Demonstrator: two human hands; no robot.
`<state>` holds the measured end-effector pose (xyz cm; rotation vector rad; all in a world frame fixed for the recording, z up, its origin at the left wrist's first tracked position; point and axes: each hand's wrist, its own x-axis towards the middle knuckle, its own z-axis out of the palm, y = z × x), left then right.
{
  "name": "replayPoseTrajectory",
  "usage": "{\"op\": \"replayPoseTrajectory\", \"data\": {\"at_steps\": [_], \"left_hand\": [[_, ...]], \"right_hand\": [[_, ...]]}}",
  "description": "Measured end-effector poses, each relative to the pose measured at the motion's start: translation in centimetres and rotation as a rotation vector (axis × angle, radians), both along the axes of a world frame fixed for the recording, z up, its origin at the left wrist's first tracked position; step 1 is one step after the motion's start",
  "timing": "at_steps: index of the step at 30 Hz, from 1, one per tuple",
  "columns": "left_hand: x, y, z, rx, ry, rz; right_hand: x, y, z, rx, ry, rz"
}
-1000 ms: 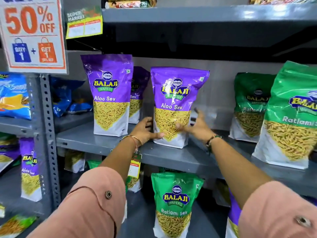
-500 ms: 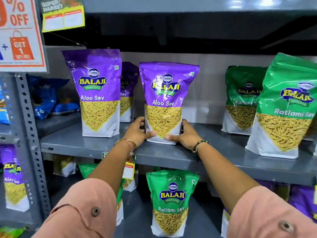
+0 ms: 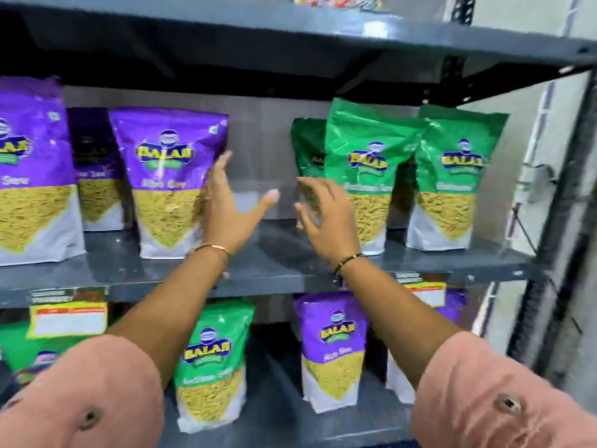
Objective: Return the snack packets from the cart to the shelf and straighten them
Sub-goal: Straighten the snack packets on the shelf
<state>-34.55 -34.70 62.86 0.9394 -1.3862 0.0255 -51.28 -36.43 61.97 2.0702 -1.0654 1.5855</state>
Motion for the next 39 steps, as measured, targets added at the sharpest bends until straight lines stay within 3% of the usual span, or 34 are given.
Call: {"op": "replayPoseTrajectory", "data": {"at_steps": [3, 7, 12, 15, 32, 34, 36, 39], "left_hand": [[-8.3, -1.3, 0.1, 0.107, 0.047, -0.056], [-15.4, -3.7, -1.2, 0.392, 0.103, -0.020], [-18.0, -5.2, -4.5, 0.539, 0.105, 0.121], [-17.8, -5.3, -5.0, 0.543, 0.080, 0.191], [-15.9, -5.1, -4.6, 0.596, -0.004, 0.317], [-16.1, -5.2, -4.7, 0.584, 0.011, 0.333], [-16.3, -5.3, -4.6, 0.587, 0.027, 0.332], [-16.1, -5.4, -4.7, 0.598, 0.024, 0.326]], "right_hand": [[-8.5, -1.0, 0.6, -0.068, -0.224, -0.164], [-18.1, -3.9, 0.3, 0.245, -0.513, -0.363], [-22.9, -6.6, -2.9, 0.568, -0.459, -0.273], [-23.2, -7.4, -4.4, 0.583, -0.427, -0.216], [-22.4, -7.0, -4.0, 0.641, -0.432, -0.328], [-21.9, -6.6, -3.8, 0.596, -0.460, -0.406], [-21.1, -5.9, -3.3, 0.368, -0.468, -0.493], [-17.7, -4.9, -0.8, 0.045, -0.453, -0.240]]}}
